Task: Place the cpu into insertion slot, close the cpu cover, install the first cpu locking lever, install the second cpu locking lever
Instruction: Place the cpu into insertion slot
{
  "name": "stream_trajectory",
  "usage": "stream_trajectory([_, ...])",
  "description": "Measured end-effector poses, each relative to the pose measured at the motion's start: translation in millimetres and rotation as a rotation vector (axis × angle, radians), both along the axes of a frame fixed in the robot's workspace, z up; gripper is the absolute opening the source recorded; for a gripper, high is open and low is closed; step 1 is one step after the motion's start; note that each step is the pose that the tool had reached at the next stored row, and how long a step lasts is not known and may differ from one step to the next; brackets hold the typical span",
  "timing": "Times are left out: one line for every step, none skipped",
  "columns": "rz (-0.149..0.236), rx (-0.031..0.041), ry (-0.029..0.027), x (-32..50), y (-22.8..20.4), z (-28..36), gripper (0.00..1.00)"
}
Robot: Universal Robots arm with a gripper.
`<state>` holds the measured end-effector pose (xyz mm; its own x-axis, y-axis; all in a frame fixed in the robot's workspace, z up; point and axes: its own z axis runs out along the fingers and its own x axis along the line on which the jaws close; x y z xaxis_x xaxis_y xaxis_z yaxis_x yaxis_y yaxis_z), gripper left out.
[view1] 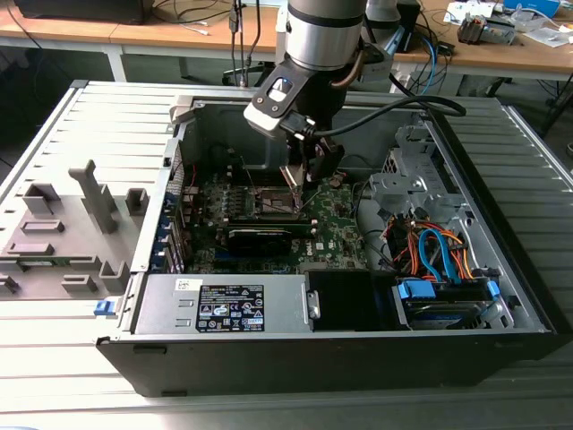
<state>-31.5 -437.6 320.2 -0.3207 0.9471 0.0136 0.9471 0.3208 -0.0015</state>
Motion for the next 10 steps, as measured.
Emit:
stream_trajectory([-0.001,0.0,0.0,0.0,0.0,0.0,0.55])
stream_trajectory([-0.002,0.0,0.0,0.0,0.0,0.0,0.55])
stream_trajectory([-0.004,0.0,0.0,0.0,0.0,0.0,0.55])
stream_trajectory([-0.005,0.0,0.0,0.0,0.0,0.0,0.55])
stream_trajectory([-0.006,0.0,0.0,0.0,0.0,-0.1,0.55])
stream_trajectory([-0.007,0.0,0.0,0.0,0.0,-0.1,0.55])
stream_trajectory([-0.009,0.0,0.0,0.0,0.0,-0.1,0.55])
stream_trajectory([-0.011,0.0,0.0,0.0,0.0,-0.1,0.55])
stream_trajectory([-0.012,0.0,0.0,0.0,0.0,-0.1,0.55])
stream_trajectory([-0.013,0.0001,0.0,0.0,0.0,-0.1,0.55])
